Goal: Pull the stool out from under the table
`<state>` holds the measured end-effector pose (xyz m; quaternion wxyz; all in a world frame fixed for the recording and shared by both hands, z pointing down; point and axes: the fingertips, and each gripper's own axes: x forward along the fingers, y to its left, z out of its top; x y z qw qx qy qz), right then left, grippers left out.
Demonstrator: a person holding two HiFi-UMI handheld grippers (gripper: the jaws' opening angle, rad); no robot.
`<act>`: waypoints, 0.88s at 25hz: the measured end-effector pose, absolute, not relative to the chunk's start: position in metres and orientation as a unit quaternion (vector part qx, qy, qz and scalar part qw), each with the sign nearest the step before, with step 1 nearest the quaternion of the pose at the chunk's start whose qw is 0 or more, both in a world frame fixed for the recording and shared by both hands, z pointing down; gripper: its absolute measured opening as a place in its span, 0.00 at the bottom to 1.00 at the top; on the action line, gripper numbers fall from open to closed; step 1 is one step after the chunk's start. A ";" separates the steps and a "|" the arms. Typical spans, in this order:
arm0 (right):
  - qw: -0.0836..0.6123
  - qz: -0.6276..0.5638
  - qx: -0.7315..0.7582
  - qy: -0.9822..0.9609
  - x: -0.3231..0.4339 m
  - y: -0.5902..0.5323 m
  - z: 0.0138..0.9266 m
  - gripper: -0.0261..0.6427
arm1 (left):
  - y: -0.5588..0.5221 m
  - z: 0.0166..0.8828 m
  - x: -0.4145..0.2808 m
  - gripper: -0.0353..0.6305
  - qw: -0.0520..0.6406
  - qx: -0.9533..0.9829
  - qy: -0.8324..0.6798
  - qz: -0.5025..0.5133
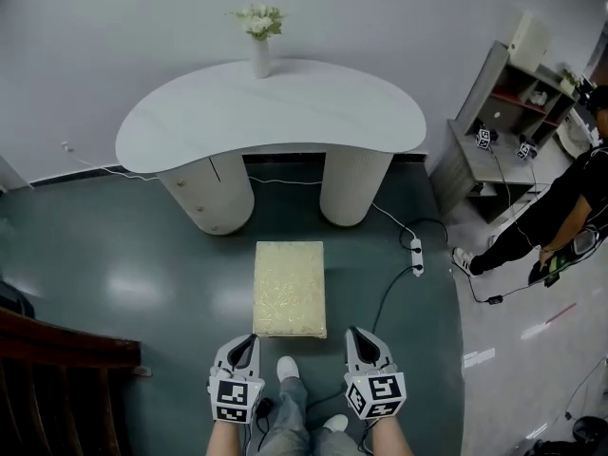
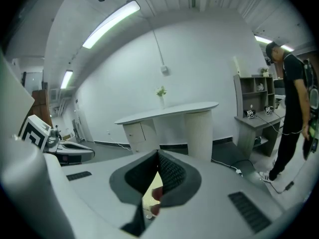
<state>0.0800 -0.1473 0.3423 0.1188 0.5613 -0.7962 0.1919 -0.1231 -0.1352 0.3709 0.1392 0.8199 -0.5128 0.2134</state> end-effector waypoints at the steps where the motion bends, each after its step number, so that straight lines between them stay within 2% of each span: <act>1: 0.115 0.190 0.562 -0.796 0.082 -0.146 0.336 0.13 | -0.132 0.365 -0.121 0.07 0.137 0.820 -0.515 0.211; 22: 0.078 0.118 0.553 -0.821 0.079 -0.103 0.221 0.13 | -0.099 0.237 -0.110 0.07 0.083 0.820 -0.551 0.129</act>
